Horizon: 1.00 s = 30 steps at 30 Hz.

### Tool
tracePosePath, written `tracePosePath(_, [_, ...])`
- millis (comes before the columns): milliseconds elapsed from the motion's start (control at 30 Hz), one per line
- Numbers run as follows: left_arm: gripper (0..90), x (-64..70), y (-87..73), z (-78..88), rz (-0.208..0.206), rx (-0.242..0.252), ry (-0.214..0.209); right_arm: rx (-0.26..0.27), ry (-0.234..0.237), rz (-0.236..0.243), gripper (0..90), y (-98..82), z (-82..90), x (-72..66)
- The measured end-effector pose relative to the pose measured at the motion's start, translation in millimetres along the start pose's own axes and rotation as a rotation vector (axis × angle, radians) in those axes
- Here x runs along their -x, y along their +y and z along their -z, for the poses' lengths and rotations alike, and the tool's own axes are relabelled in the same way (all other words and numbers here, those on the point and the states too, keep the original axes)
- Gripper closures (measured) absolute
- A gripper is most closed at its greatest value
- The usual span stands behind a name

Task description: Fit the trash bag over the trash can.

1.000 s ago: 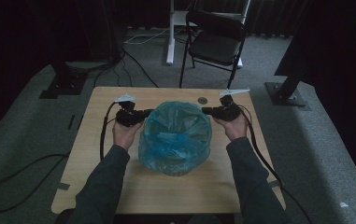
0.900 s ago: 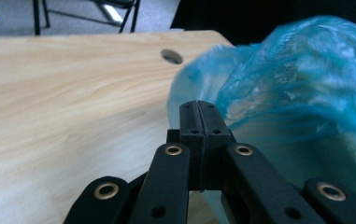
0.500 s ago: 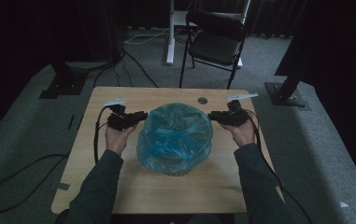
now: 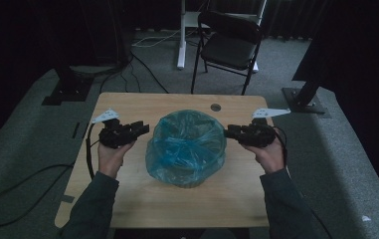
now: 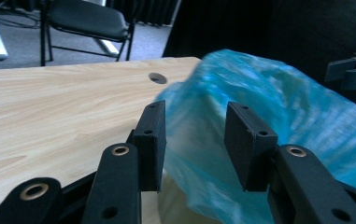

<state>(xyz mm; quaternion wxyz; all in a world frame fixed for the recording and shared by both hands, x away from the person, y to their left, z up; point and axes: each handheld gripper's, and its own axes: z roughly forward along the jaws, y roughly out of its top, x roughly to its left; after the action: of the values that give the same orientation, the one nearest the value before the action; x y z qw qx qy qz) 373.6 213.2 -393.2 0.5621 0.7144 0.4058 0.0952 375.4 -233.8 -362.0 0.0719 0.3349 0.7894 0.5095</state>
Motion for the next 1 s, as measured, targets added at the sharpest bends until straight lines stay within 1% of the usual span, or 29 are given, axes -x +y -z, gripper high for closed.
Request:
tracePosePath(67, [58.6, 5.1, -1.0, 3.0, -0.014, -0.001, -0.012, -0.004, 0.035, 0.003, 64.6, -2.7, 0.3, -6.5])
tracePosePath(133, [58.6, 10.3, -2.0, 6.1, -0.022, 0.002, -0.02, -0.016, 0.052, 0.016, 64.6, -5.6, -0.3, -13.2])
tracePosePath(167, [58.6, 10.3, -2.0, 6.1, -0.022, 0.002, -0.02, -0.016, 0.052, 0.016, 64.6, -5.6, -0.3, -13.2])
tracePosePath(200, [58.6, 16.8, -3.2, 8.8, -0.036, 0.005, -0.026, -0.02, 0.054, 0.023, 64.6, -7.1, -0.9, -16.6])
tracePosePath(233, [58.5, 20.0, -3.9, 9.8, -0.044, 0.004, -0.026, -0.029, 0.067, 0.039, 64.6, -9.8, -2.1, -23.0])
tracePosePath(267, [58.4, 23.2, -4.8, 10.5, -0.05, 0.003, -0.023, -0.03, 0.076, 0.045, 64.5, -10.7, -2.8, -25.6])
tracePosePath(367, [58.4, 32.0, -7.8, 11.9, -0.065, -0.009, -0.033, -0.028, 0.108, 0.058, 64.5, -12.0, -4.3, -32.6])
tracePosePath(433, [57.8, 37.4, -10.7, 12.8, -0.069, -0.011, -0.044, -0.031, 0.116, 0.072, 64.5, -11.5, -5.0, -38.0])
tracePosePath(500, [57.8, 42.7, -13.3, 14.6, -0.085, -0.015, -0.047, -0.036, 0.128, 0.085, 64.5, -11.1, -5.6, -43.4])
tracePosePath(567, [57.6, 47.2, -15.9, 17.5, -0.092, -0.017, -0.059, -0.039, 0.138, 0.1, 64.4, -10.9, -6.3, -48.7])
tracePosePath(700, [57.1, 55.5, -22.3, 24.4, -0.111, -0.022, -0.086, -0.037, 0.182, 0.111, 63.6, -12.6, -5.5, -57.4])
tracePosePath(733, [56.7, 57.3, -25.1, 25.8, -0.117, -0.033, -0.096, -0.036, 0.191, 0.112, 63.1, -13.5, -4.9, -59.3])
tracePosePath(767, [56.3, 57.3, -25.1, 25.8, -0.117, -0.033, -0.096, -0.036, 0.191, 0.112, 63.1, -13.5, -4.9, -59.3])
tracePosePath(800, [55.9, 58.8, -30.4, 26.0, -0.118, -0.05, -0.113, -0.039, 0.218, 0.119, 61.7, -16.5, -4.2, -62.3])
tracePosePath(833, [55.8, 59.9, -33.4, 25.3, -0.125, -0.06, -0.117, -0.044, 0.222, 0.125, 61.4, -17.5, -4.4, -62.9])
tracePosePath(933, [52.8, 60.9, -36.1, 24.0, -0.135, -0.063, -0.122, -0.057, 0.225, 0.139, 60.3, -19.8, -5.8, -64.2])
tracePosePath(967, [52.8, 61.4, -36.5, 23.9, -0.136, -0.053, -0.13, -0.059, 0.22, 0.151, 60.2, -20.1, -6.7, -64.9])
tracePosePath(1000, [49.3, 61.8, -36.5, 23.8, -0.136, -0.045, -0.147, -0.046, 0.212, 0.166, 59.5, -19.7, -6.8, -65.4])
